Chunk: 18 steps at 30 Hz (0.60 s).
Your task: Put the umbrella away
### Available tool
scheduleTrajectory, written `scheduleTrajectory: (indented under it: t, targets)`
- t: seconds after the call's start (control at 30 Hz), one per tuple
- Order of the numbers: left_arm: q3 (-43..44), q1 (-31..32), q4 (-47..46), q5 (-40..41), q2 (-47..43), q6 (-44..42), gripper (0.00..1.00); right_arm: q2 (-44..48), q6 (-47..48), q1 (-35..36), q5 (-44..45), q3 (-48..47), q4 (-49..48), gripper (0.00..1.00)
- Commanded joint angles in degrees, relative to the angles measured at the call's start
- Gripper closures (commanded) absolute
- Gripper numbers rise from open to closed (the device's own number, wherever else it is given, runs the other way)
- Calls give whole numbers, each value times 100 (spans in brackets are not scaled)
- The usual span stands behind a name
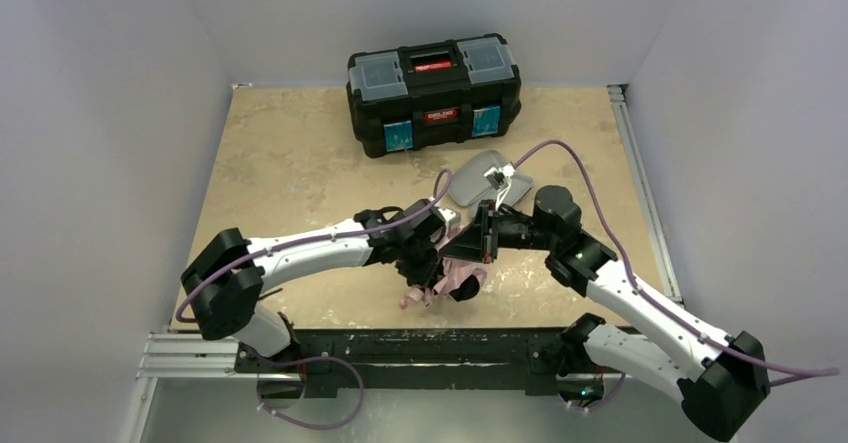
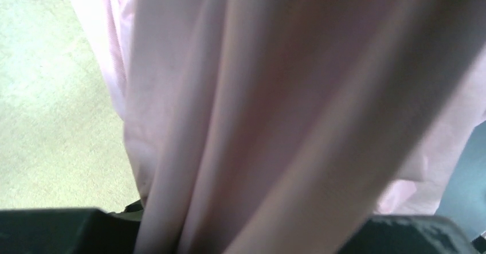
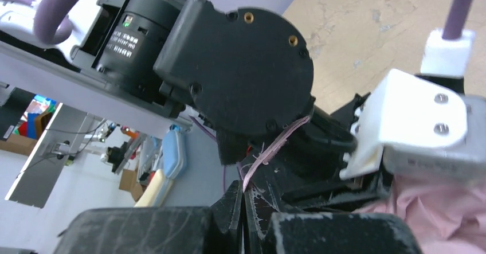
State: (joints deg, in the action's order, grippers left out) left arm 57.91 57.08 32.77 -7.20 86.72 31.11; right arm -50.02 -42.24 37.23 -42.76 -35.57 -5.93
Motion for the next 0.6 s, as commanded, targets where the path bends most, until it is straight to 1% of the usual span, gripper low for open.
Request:
scheduleTrajectory:
  t: [0.0,0.1,0.2,0.23,0.37,0.43,0.57]
  targets:
    - [280,-48,44,-460,192,-349,100,-471,-49,37,-398,-414,-634,100]
    - [239,-20,-150,-860,253,-427,100,-727,-255,38,-159,-161,-1215,100]
    - [296,14,34,-570,498,-450,100,-824,-597,38,-50,144,-1940,100]
    - [299,14,95,-424,541,-430,96,-806,-574,38,67,202,-1942,100]
    - [380,7,263,-190,325,-323,67,-615,-177,33,400,357,-1512,100]
    - [589,12,533,-56,169,-272,56,-469,-39,38,542,575,-1377,100]
    - [992,-3,988,-25,-88,-221,40,-299,27,37,743,1068,-1417,100]
